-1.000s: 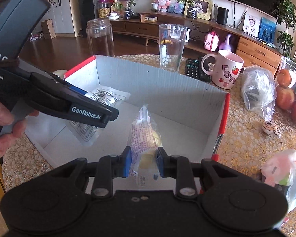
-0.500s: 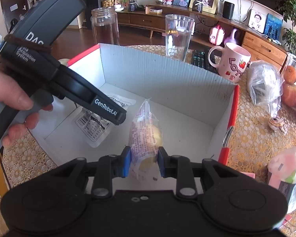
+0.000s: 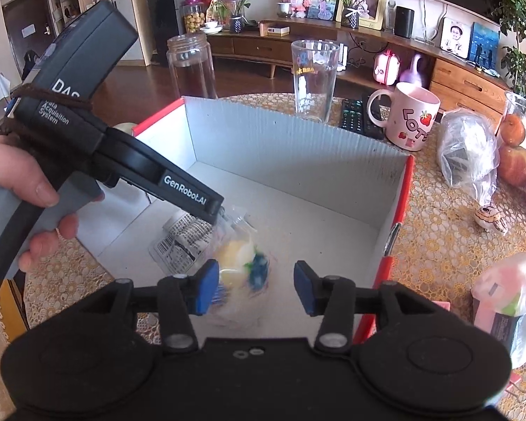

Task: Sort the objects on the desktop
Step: 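Carry both items into the red box and open both grippers, then withdraw both grippers from the box back toward the table items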

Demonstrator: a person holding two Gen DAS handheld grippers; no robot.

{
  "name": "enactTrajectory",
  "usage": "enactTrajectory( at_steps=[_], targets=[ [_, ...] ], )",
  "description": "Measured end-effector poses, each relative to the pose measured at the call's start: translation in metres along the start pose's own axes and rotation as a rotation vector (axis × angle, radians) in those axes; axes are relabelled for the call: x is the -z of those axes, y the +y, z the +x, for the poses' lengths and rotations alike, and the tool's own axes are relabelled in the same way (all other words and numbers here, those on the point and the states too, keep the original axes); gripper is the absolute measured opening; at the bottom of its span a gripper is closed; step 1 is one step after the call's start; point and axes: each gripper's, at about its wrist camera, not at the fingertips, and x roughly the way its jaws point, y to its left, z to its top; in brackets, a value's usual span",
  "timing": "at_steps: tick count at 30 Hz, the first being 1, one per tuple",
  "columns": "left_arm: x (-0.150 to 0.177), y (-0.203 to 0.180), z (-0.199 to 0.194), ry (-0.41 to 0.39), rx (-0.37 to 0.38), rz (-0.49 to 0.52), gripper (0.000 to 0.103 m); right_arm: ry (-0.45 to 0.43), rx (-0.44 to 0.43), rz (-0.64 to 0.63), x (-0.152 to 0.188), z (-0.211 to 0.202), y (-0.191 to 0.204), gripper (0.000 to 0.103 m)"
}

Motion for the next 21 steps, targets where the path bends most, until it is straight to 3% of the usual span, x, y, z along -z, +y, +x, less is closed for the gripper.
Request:
enactTrajectory(
  at_steps=[2,8,15,18,21],
  targets=[
    [0.002,0.0,-0.007,-0.016,0.001,-0.016,0.075,-0.011,-0.007,-0.003,0.001,-0.006,-0.001,0.053],
    [0.012,-0.001,-0.031,-0.056,0.013,-0.047,0.083,-0.04,-0.01,-0.021,0.005,-0.022,0.0,0.062],
    [0.027,-0.01,-0.051,-0.1,0.014,-0.013,0.086,-0.064,-0.015,-0.01,0.009,-0.038,-0.002,0.072],
    [0.034,-0.013,-0.058,-0.129,0.009,-0.003,0.101,-0.073,-0.017,0.001,0.012,-0.043,-0.005,0.079],
    [0.041,-0.018,-0.064,-0.153,-0.001,0.02,0.103,-0.08,-0.036,0.012,0.015,-0.051,-0.007,0.086]
  ],
)
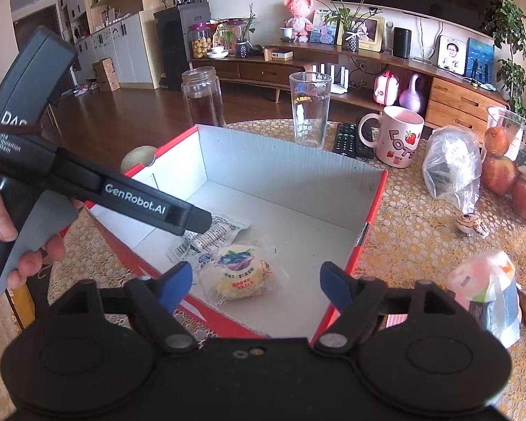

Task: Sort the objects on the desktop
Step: 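Withdraw both grippers from the box back toward the table items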

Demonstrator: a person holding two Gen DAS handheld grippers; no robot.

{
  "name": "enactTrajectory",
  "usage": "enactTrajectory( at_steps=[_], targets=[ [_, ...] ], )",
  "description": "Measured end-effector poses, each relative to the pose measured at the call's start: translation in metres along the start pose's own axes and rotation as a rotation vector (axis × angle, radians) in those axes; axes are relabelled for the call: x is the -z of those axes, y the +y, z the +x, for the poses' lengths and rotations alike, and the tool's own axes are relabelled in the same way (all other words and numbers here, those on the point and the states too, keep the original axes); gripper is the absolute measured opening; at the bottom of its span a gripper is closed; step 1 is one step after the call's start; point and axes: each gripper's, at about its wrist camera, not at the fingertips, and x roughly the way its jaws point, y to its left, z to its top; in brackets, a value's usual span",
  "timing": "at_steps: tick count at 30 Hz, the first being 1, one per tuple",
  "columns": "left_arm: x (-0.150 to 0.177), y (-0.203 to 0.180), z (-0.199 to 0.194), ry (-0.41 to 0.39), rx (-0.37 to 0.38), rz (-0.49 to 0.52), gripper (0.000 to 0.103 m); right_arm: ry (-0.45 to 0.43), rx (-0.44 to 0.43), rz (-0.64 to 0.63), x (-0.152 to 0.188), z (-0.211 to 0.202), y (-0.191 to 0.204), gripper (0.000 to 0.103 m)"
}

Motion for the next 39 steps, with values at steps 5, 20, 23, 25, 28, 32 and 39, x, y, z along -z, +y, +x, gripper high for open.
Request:
enactTrajectory(
  at_steps=[5,20,23,25,28,32,39],
  targets=[
    [0.009,-0.006,-0.011,-0.043,0.004,-0.002,0.103,-0.046,-0.003,-0.012,0.007,-0.014,0.002,0.095],
    [0.03,-0.022,-0.041,-0.104,0.061,-0.034,0.103,-0.147,0.025,0.079,0.037,-0.05,-0.017,0.103],
    [0.036,-0.033,-0.047,-0.12,0.055,-0.004,0.103,-0.161,0.041,0.055,0.044,-0.058,-0.019,0.103],
    [0.04,-0.043,-0.051,-0.129,0.066,0.015,0.103,-0.172,0.046,0.054,0.048,-0.065,-0.023,0.103],
    [0.047,-0.059,-0.057,-0.142,0.083,0.046,0.103,-0.179,0.063,0.046,0.056,-0.074,-0.03,0.103],
    [0.055,-0.088,-0.064,-0.169,0.09,0.092,0.103,-0.181,0.108,0.059,0.069,-0.087,-0.047,0.103],
    [0.063,-0.137,-0.064,-0.212,0.085,0.152,0.103,-0.184,0.187,0.082,0.095,-0.104,-0.082,0.102]
  ],
)
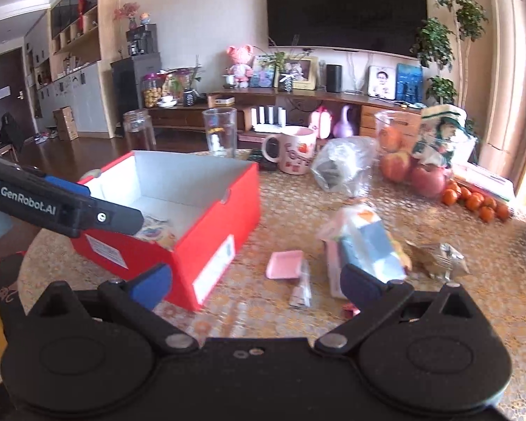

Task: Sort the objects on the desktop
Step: 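Withdraw both grippers from the box back toward the table items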

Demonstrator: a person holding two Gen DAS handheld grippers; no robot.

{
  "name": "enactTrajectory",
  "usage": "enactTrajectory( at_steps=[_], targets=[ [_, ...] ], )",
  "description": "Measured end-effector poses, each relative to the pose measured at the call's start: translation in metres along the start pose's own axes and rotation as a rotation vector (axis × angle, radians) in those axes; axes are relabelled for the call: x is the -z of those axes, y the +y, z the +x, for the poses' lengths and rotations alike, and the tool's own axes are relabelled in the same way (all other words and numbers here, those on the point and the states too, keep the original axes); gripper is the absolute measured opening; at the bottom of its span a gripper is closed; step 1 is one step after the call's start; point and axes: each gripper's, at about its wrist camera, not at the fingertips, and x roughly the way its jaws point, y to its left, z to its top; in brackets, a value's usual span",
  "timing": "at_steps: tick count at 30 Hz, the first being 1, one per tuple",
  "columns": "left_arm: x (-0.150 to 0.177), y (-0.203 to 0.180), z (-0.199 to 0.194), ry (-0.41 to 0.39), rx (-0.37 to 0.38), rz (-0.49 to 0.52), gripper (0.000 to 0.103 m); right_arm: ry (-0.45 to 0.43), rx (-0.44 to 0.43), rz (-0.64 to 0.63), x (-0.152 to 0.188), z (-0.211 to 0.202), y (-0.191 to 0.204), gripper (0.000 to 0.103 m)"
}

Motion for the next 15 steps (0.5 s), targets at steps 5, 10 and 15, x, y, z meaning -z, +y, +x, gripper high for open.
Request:
enactTrajectory(
  at_steps=[5,10,15],
  targets=[
    [0.001,-0.033,0.009,-0.015,0.025,0.022,0.103,0.026,0.054,0.019,0.017,-0.001,-0.028,0.099],
    [0.006,-0.068,0.023,-0.019,0.032,0.04,0.103,0.038,0.082,0.025,0.031,0.004,-0.05,0.096],
    [0.008,-0.096,0.038,-0.021,0.038,0.052,0.103,0.055,0.098,0.018,0.042,0.016,-0.066,0.094]
  ],
)
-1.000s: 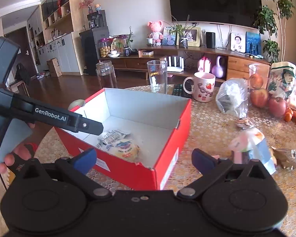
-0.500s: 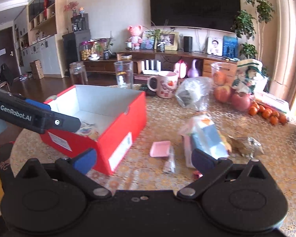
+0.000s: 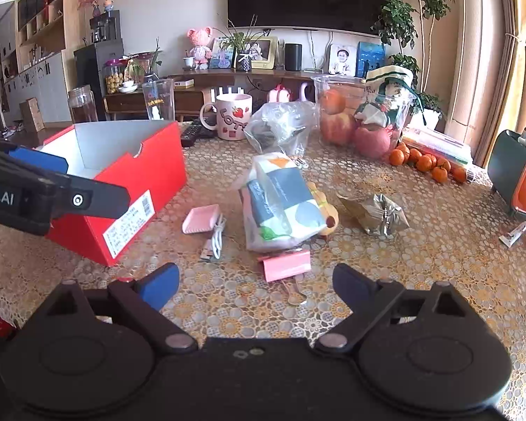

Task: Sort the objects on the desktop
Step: 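Withdraw both grippers from the box back toward the table items, then grasp the white USB cable with the left gripper while the right gripper grasps the pink binder clip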

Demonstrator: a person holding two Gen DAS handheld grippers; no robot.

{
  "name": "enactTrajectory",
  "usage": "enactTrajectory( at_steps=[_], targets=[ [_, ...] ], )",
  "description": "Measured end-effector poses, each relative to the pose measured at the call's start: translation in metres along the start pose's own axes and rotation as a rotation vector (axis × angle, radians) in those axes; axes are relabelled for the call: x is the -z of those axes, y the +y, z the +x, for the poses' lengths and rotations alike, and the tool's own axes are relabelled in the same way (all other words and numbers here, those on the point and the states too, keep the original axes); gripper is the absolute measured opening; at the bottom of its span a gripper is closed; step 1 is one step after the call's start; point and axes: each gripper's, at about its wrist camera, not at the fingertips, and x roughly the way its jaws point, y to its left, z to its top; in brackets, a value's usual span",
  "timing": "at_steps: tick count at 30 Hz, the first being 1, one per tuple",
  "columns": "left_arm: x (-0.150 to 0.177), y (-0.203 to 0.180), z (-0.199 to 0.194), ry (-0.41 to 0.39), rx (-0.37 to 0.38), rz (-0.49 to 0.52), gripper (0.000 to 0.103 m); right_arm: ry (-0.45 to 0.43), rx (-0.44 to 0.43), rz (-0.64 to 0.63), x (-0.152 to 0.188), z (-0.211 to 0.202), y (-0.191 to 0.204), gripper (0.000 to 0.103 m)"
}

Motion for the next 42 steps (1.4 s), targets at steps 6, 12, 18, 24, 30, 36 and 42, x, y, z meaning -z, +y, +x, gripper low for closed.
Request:
enactTrajectory(
  at_steps=[6,12,18,24,30,36,42],
  targets=[
    [0.001,-0.019,0.025,0.015,0.021,-0.006,0.103,0.014,0.0,-0.007,0.01,0.018,-0.017,0.09],
    [0.006,-0.018,0.063,0.066,0.026,-0.055,0.102,0.049,-0.025,0.022,0.015,0.04,-0.032,0.088],
    [0.01,-0.011,0.094,0.097,0.009,-0.081,0.102,0.077,-0.042,0.01,0.013,0.063,-0.038,0.087],
    [0.009,-0.002,0.117,0.113,0.009,-0.114,0.093,0.104,-0.051,-0.001,0.009,0.085,-0.038,0.079],
    [0.012,0.002,0.132,0.139,0.022,-0.143,0.07,0.103,-0.067,-0.004,0.004,0.096,-0.035,0.076],
    [0.016,0.004,0.141,0.153,0.037,-0.165,0.056,0.108,-0.068,-0.005,0.003,0.105,-0.033,0.073],
    [0.014,0.003,0.145,0.145,0.031,-0.146,0.044,0.097,-0.059,0.0,0.002,0.107,-0.033,0.068]
  ],
)
